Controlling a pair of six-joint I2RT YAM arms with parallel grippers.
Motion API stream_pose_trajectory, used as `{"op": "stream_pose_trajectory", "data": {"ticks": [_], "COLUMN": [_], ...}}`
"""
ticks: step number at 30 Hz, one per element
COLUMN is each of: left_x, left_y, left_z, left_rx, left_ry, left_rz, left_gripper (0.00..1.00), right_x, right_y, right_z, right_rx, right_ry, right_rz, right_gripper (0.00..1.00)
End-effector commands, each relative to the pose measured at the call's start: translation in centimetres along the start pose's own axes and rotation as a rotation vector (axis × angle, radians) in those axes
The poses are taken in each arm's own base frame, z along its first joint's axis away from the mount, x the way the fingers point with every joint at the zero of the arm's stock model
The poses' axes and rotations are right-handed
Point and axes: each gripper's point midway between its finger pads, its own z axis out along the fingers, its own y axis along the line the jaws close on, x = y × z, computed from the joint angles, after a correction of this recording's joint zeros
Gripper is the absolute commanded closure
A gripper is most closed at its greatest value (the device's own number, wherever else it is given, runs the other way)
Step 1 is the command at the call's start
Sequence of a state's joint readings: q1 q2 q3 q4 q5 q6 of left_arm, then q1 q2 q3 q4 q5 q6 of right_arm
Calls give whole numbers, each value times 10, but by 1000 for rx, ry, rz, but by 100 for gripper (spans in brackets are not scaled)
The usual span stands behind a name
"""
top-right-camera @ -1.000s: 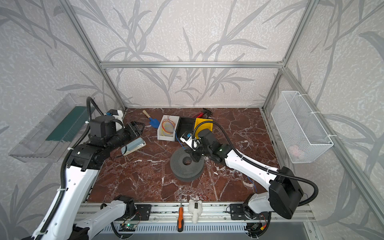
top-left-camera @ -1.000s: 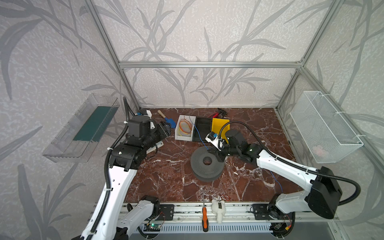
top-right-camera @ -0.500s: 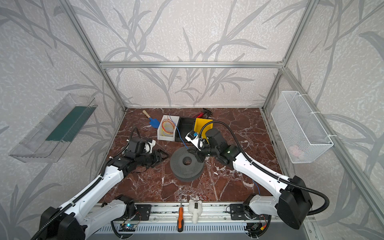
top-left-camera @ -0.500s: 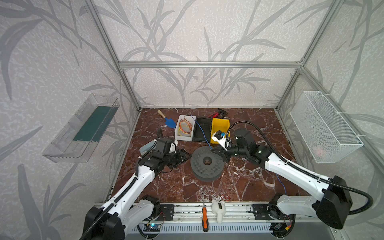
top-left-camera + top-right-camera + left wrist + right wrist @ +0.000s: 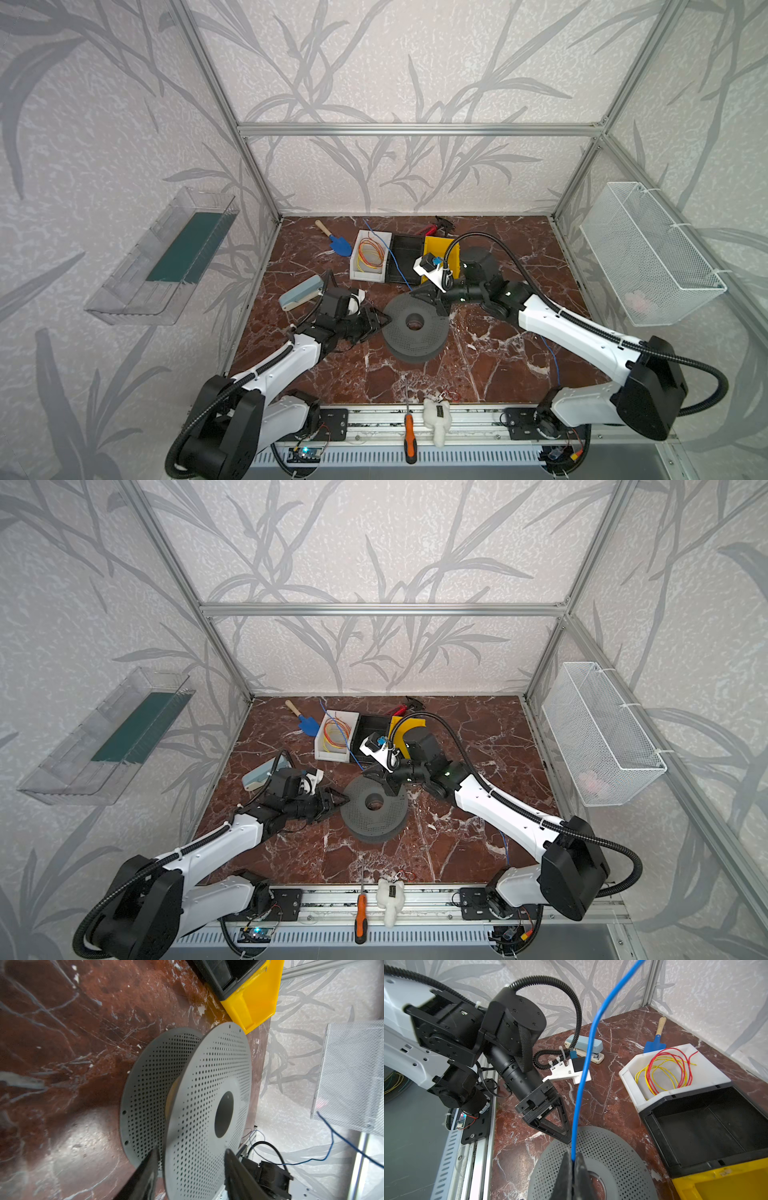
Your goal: Wrap the cables
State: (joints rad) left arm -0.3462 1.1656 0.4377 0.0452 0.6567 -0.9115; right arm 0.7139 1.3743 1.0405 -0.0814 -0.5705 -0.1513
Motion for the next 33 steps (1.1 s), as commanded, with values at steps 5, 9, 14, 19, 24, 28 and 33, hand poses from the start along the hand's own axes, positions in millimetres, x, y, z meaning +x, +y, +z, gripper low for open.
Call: {"op": "stream_pose_trajectory", "data": {"ticks": [5,9,14,19,24,28,33], "left_x": [3,4,1,-12,-42,-56,-58], "left_y": [1,7,3,-10,-35,-67,-85], "left_z": [19,25,22,-14,-64,-77,-84], "left_rx": [89,84,83,-87,-281,-399,-660], "left_ry": [21,26,7,-55,-184,-219,-218], "left_rz": [-21,-38,-48,16,102,190,274], "left_gripper": [60,83,100,100,100,100,100], "right_x": [-20,-20,-28,-28,-13,2,19], "right_y": [5,5,7,4,-10,-13,-14], "right_z": [-8,-10,-17,-30,-41,-53,-67], "right_rx": [-11,-2,6,69,193,259,322], "right_ry": [-47,-43,-72,-75,-49,-33,-66], "right_rz": [-37,-43,-39,-33,22,69,86], "right_gripper": [100,100,100,100,100,100,100]}}
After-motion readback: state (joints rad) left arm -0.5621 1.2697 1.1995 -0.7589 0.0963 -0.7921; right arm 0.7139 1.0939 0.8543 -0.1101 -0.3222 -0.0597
